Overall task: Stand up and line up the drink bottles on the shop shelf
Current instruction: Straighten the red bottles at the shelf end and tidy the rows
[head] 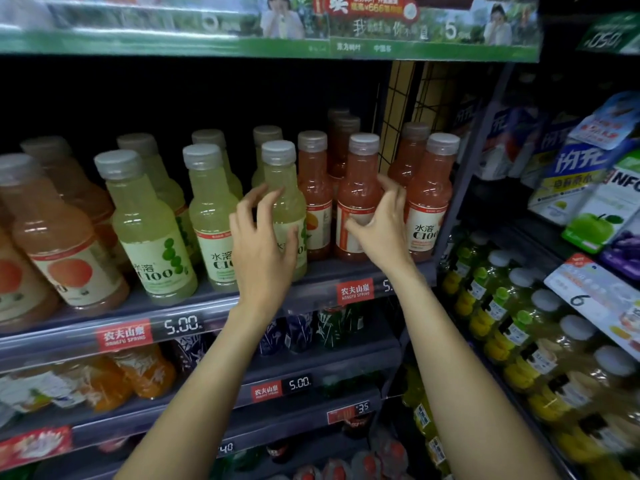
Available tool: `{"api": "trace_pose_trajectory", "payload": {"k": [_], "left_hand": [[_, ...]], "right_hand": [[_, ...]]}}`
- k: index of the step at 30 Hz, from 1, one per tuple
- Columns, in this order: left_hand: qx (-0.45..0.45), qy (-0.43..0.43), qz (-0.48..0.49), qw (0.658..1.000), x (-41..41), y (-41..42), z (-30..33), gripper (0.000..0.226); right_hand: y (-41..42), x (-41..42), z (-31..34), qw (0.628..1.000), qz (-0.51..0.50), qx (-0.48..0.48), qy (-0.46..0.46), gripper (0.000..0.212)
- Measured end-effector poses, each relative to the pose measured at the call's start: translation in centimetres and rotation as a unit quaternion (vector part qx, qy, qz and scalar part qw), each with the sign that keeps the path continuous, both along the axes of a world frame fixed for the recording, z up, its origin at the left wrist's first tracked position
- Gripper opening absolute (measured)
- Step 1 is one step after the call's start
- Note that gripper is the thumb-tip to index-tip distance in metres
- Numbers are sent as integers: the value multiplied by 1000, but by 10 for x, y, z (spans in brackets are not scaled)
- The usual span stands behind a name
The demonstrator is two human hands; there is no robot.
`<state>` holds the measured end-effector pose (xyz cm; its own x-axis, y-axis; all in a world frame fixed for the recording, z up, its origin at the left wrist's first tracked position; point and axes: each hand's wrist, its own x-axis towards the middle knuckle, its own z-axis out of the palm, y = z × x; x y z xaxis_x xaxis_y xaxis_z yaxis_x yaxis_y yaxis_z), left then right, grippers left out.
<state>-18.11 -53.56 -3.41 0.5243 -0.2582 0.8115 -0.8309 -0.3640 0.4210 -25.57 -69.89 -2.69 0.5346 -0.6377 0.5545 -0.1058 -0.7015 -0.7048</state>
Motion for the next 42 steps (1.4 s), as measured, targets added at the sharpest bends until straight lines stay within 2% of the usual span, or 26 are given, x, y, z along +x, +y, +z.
{"api": "trace_pose_trajectory", "payload": {"k": [2,4,6,8,10,12,14,18,26,31,34,37,39,42], "left_hand": [[-17,-2,9,1000,-3,-1,0,47],[-46,-33,-2,998,-11,-3,1,44],[-55,-63,-78,993,-23,-9,2,43],[-20,-24,-159,987,-34,-21,3,51],[41,60,-188,979,-39,-35,3,71],[97,132,-194,967,-38,-50,-1,86],[139,169,-176,960,-33,-62,-6,92],[142,149,-145,968,-30,-75,-14,88],[125,147,-167,967,-29,-84,-14,87],[129,147,-165,967,-31,-88,-12,85],[130,140,-168,967,-33,-87,-13,80],[114,125,-175,970,-36,-78,-15,72],[73,73,-167,981,-41,-66,-14,61],[-18,-25,-160,987,-45,-45,-7,40]], "right_hand": [[-1,-8,2,995,70,66,-19,72],[1,-9,1,997,49,50,-25,71],[2,-11,-1,1000,-2,20,-20,76],[3,-17,-4,1000,-16,5,-26,78],[2,-27,-6,999,19,27,-34,76],[-1,-39,-7,997,42,57,-25,72],[-2,-47,-8,997,42,71,-8,65],[-2,-53,-11,997,47,61,12,57],[-2,-64,-13,997,34,65,8,62],[-2,-60,-12,997,12,72,-6,56],[-2,-57,-10,999,-30,42,-9,47],[-1,-52,-6,996,-89,-21,7,48],[4,-51,-1,990,-120,-79,-11,45],[15,-49,10,966,-132,-213,-66,26]]}}
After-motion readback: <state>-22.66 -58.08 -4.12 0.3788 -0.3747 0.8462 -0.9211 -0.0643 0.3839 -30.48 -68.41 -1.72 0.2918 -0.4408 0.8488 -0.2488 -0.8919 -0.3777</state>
